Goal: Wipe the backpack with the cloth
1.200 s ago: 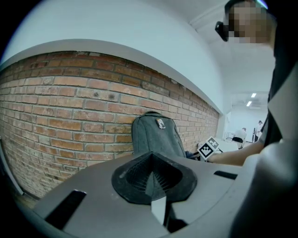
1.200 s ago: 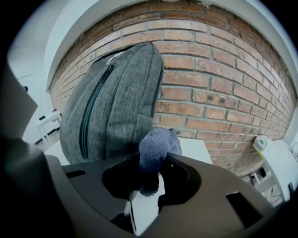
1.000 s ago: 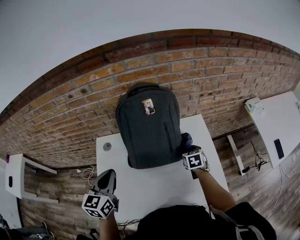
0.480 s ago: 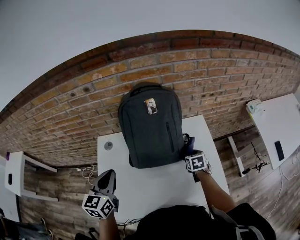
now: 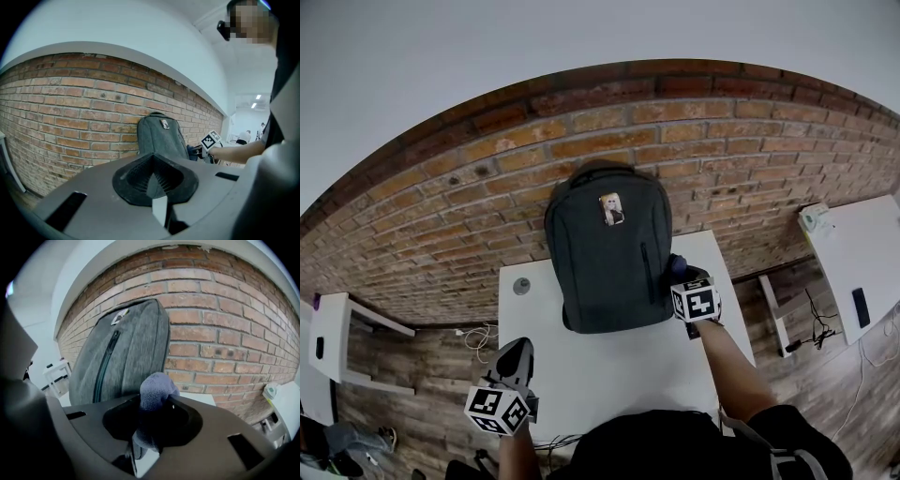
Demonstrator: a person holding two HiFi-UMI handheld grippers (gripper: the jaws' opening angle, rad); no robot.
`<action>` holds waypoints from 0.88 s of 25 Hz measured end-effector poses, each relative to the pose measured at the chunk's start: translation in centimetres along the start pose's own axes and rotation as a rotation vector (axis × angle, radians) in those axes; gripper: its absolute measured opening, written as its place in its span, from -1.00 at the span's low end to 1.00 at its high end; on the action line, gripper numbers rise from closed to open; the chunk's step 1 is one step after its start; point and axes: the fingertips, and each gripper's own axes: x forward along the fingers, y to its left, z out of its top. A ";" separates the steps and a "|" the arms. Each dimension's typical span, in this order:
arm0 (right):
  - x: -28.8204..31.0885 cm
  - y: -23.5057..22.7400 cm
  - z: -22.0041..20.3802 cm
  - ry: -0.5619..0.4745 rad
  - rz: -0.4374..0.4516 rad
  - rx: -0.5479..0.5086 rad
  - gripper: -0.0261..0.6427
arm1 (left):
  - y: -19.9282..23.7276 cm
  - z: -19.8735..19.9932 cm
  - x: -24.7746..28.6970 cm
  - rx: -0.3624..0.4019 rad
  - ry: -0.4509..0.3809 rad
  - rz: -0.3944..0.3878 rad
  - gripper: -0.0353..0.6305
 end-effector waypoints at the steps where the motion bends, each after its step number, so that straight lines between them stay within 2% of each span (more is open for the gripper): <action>1: 0.1 0.0 1.1 -0.003 -0.003 -0.019 -0.61 | 0.0 0.0 0.0 0.000 -0.001 -0.001 -0.90; 4: 0.3 0.0 2.8 -0.006 -0.014 -0.065 -0.61 | 0.2 0.0 -0.1 -0.003 -0.004 0.001 -0.90; 11: -0.6 -0.7 6.0 -0.102 -0.013 -0.017 -0.61 | 0.9 -0.2 -0.3 -0.013 -0.003 0.012 -0.90; 15: -1.8 -0.8 10.7 -0.215 -0.003 -0.011 -0.61 | 1.1 -0.4 -0.4 -0.018 -0.004 0.018 -0.90; 22: -3.0 0.9 20.0 -0.358 0.022 -0.084 -0.61 | 1.4 -0.5 -0.9 -0.025 -0.008 0.038 -0.90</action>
